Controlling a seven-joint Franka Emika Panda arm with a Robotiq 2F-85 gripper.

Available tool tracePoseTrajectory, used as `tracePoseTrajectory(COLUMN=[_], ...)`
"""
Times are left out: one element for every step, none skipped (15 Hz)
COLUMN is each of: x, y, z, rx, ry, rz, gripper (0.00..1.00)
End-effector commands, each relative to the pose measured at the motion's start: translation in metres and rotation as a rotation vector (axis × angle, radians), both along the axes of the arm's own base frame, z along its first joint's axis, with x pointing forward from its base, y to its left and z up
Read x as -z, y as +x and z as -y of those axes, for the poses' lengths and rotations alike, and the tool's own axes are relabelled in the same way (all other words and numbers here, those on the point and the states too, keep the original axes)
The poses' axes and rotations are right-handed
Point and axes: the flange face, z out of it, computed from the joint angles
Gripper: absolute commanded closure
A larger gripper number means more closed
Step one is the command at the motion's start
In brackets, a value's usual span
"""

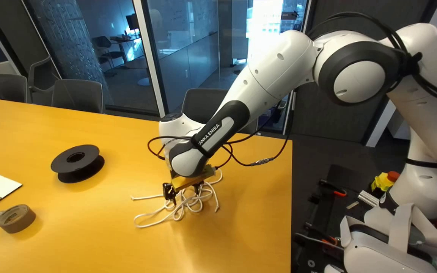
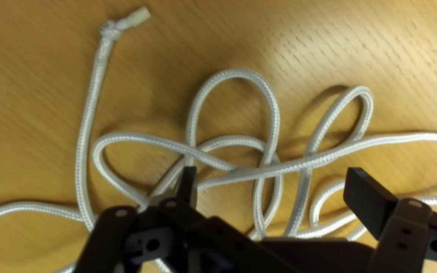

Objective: Untangle the rope on the table.

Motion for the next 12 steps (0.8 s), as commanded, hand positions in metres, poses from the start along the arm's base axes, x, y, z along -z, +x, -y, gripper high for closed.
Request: tracePoseTrajectory(x=[-0.021,-0.025,-0.025,-0.026,-0.027,-0.025,-0.024,-0.023,-0.022,-0.020,-0.020,-0.019], y=[0.020,0.023,0.027,0.029,0.031,0.031,0.031,0.029,0.029,0.027,0.026,0.026], z=[0.001,0.003,0.006,0.009,0.011,0.013,0.014,0.014,0.014,0.013,0.013,0.012], rx=[0.034,0.041,0.048,0.054,0.059,0.062,0.059,0.053,0.050,0.041,0.040,0.042], ry=[-0.036,-0.038,-0.045,-0.050,-0.056,-0.064,-0.072,-0.075,-0.078,-0.077,-0.082,-0.087], rz=[0.046,0.054,0.058,0.056,0.051,0.033,0.011,-0.015,-0.037,-0.068,-0.083,-0.091], gripper=[0.00,0.00,0.00,0.00,0.00,0.00,0.00,0.00,0.00,0.00,0.00,0.00])
